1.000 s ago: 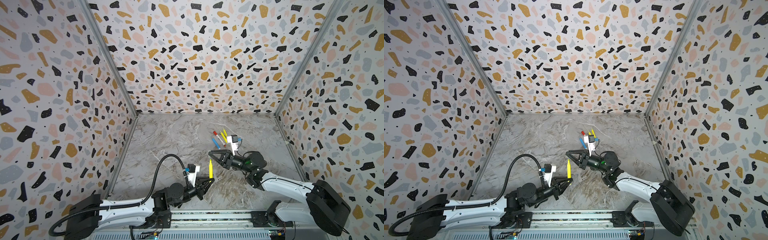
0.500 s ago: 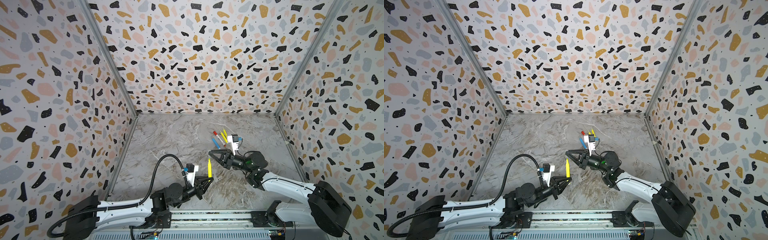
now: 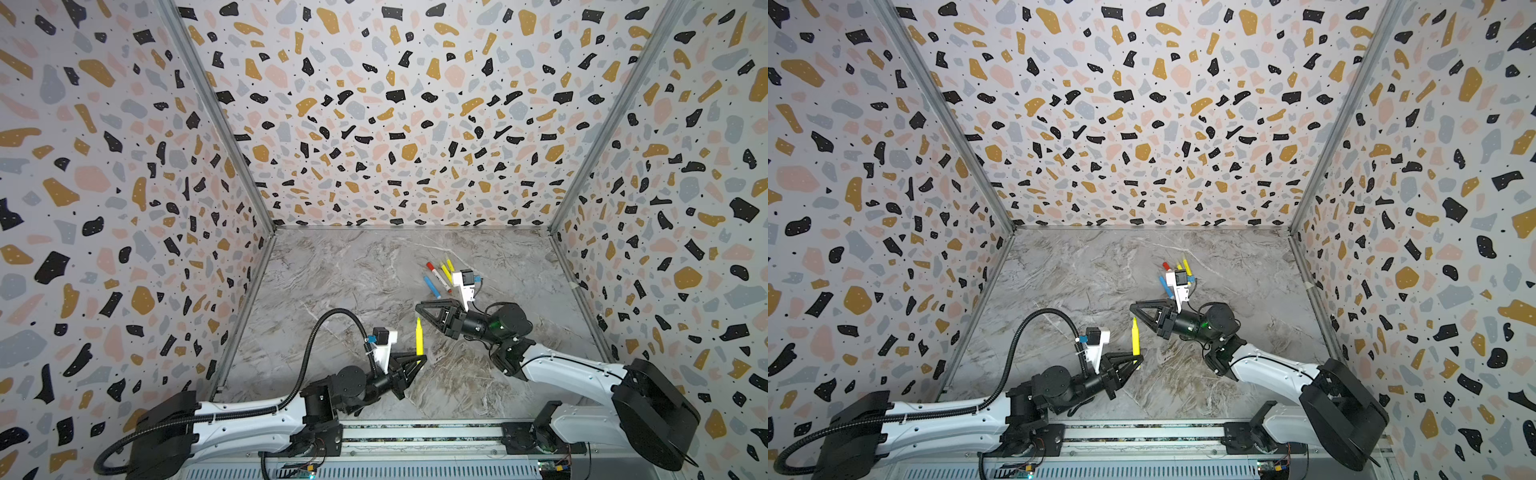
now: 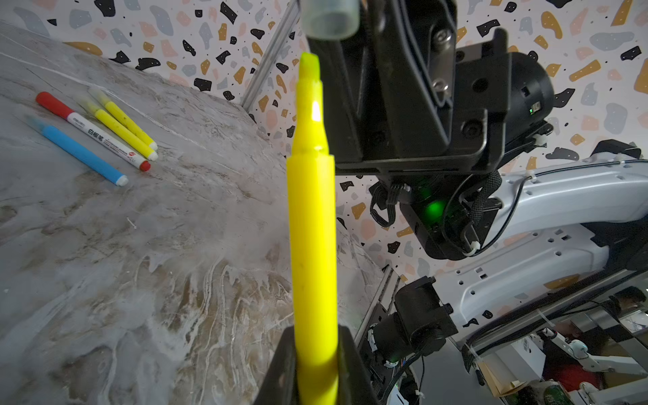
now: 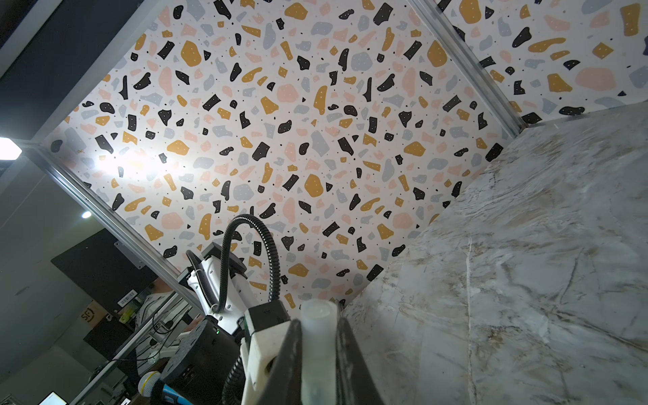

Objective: Insert the pens into the pen caps
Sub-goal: 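Align the cap over the highlighter tip with the right gripper, then press the cap down onto the yellow highlighter with the right gripper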

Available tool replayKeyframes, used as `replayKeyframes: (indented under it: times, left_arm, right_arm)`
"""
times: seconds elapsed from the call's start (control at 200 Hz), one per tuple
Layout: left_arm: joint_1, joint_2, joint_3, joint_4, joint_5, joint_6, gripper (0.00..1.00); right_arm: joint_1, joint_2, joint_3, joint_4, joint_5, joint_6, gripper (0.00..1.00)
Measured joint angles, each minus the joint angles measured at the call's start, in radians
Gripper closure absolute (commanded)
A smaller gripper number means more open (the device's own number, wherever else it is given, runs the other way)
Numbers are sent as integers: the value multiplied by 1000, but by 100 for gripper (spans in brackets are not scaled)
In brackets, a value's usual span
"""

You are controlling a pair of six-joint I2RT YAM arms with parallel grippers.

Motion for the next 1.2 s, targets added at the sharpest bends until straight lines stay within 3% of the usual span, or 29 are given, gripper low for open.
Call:
replayKeyframes:
  times: [0.641,0.841,0.906,0.986,1.061,1.201]
  left_arm:
    - [0,-23,0,-21,-8,0,100]
    - [-3,-30,0,-27,-6,3,100]
    - [-8,-33,-3,-34,1,4,100]
    - [-12,-41,-10,-37,8,7,100]
    - [-10,-52,-10,-23,-3,7,100]
    - [-5,-72,-10,-6,-13,12,100]
  right_arm:
    - [14,-2,-51,23,2,-8,97]
    - [52,-19,-105,60,34,-32,93]
    - [61,-28,-129,84,51,-38,85]
    - [73,-42,-153,97,66,-50,59]
    - [86,-65,-184,90,57,-73,47]
    - [85,-218,-206,-70,82,-138,36]
